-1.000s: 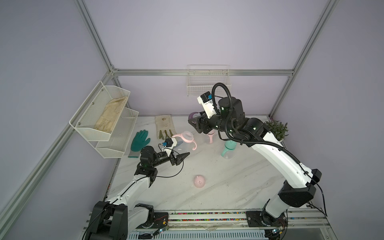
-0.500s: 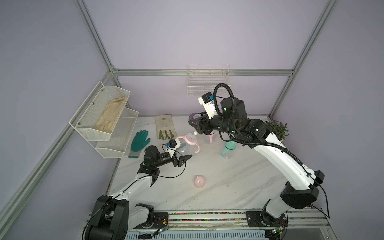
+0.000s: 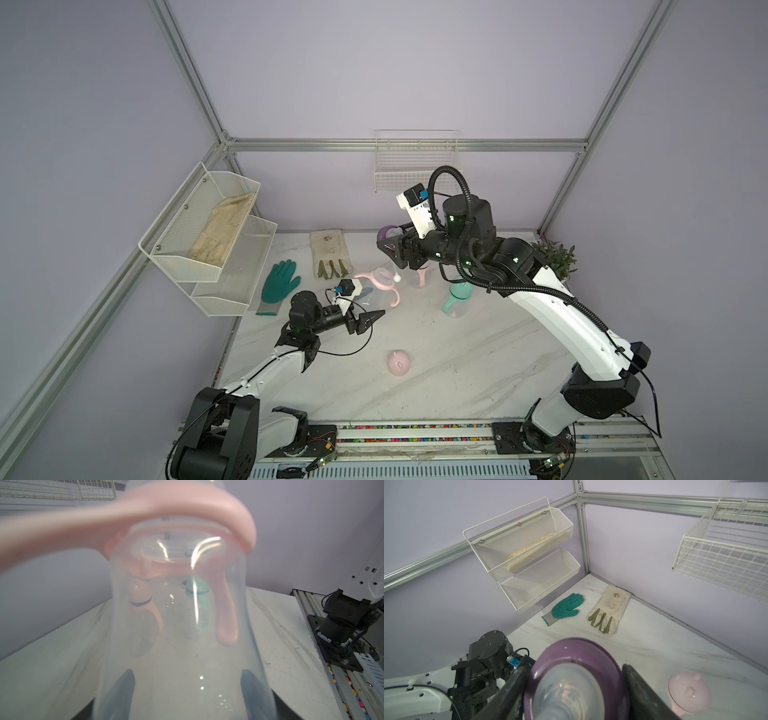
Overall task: Assemble the baby bottles
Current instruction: Close the nipple on the baby bottle.
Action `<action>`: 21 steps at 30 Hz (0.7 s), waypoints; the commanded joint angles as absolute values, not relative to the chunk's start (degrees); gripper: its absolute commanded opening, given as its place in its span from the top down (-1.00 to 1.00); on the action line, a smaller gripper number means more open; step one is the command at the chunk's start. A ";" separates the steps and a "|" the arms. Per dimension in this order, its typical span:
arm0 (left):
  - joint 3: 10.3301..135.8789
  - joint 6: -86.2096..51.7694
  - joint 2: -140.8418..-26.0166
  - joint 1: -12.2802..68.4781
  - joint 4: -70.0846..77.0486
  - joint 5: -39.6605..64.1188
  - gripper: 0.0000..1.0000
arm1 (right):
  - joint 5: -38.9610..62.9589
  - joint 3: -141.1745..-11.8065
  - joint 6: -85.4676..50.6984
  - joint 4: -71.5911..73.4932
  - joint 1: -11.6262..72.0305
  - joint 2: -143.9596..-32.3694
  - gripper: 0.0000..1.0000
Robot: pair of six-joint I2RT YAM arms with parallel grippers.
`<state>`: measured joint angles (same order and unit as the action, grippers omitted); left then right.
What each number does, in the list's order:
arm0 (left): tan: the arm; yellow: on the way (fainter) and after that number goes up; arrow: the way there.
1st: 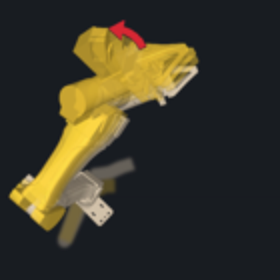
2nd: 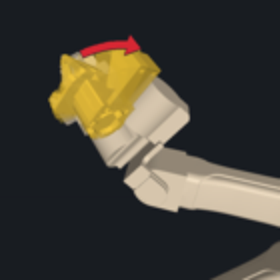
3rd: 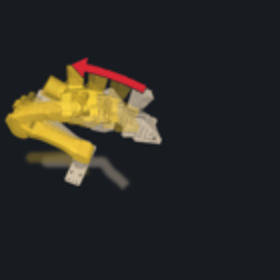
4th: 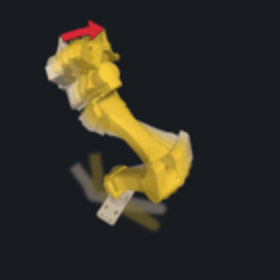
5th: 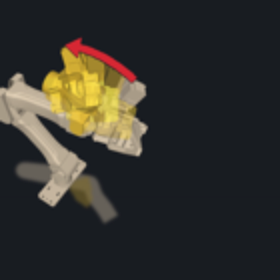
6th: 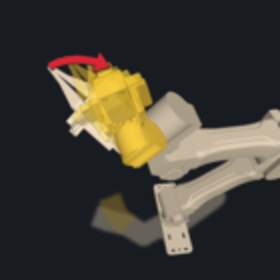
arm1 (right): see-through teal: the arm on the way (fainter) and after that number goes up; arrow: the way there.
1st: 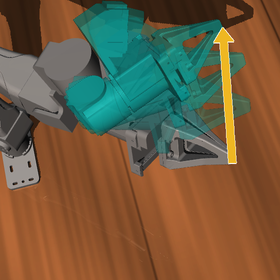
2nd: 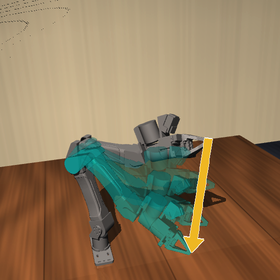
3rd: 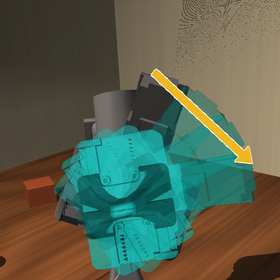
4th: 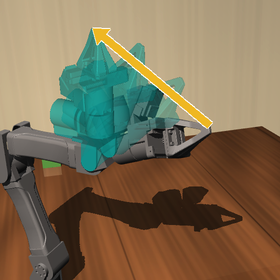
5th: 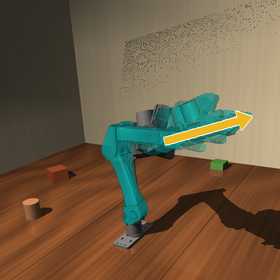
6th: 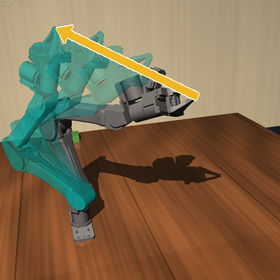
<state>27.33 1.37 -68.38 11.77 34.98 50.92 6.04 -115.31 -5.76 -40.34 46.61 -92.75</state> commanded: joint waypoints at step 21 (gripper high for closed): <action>31.98 0.93 -65.95 16.05 40.29 48.47 1.00 | 19.53 -106.13 -11.63 -36.56 43.05 -91.00 0.17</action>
<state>27.55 1.15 -68.03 14.59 35.77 49.76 14.63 -107.57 -8.88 -38.00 44.95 -92.33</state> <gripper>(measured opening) 0.769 0.694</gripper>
